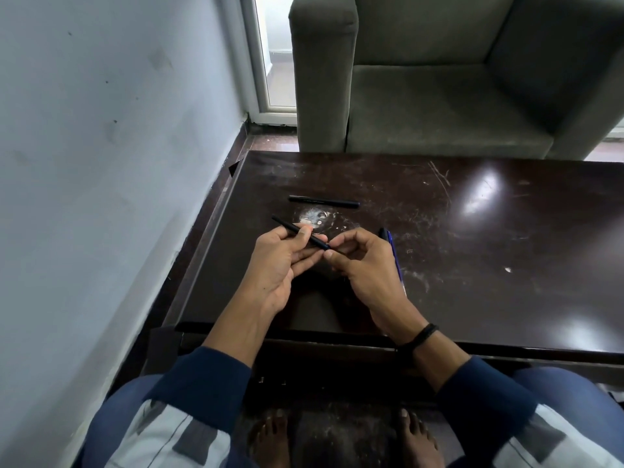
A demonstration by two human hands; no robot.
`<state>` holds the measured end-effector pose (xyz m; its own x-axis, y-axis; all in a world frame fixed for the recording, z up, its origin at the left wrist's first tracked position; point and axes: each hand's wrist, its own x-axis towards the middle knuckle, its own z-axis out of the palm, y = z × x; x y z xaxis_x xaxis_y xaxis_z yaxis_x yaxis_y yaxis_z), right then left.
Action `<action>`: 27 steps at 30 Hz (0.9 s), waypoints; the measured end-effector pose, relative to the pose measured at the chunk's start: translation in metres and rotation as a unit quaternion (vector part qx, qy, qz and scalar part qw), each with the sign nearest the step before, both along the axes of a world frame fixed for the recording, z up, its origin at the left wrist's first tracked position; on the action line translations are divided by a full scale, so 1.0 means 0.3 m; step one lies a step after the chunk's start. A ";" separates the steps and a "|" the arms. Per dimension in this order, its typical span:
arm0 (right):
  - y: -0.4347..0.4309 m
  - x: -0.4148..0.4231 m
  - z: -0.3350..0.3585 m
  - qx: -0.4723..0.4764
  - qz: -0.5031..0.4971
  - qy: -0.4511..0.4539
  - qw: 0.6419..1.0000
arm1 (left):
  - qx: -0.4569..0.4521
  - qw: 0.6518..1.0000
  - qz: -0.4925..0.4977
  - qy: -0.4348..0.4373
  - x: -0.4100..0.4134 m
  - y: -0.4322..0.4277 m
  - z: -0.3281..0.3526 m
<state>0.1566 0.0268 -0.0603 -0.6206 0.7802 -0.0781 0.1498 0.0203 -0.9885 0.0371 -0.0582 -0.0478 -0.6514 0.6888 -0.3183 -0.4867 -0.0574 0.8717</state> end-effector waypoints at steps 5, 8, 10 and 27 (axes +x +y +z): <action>-0.008 0.000 -0.004 0.002 -0.016 0.003 1.000 | 0.002 1.000 -0.002 -0.002 0.004 0.008 -0.004; -0.009 -0.001 0.007 -0.025 -0.020 0.016 0.999 | 0.009 1.000 0.002 -0.008 0.001 0.010 -0.002; -0.008 -0.003 0.004 -0.022 -0.022 0.007 1.000 | 0.008 1.000 0.005 -0.008 -0.002 0.009 -0.002; -0.005 0.000 -0.008 -0.003 -0.018 -0.005 1.000 | 0.005 1.000 0.000 -0.004 -0.001 0.011 -0.009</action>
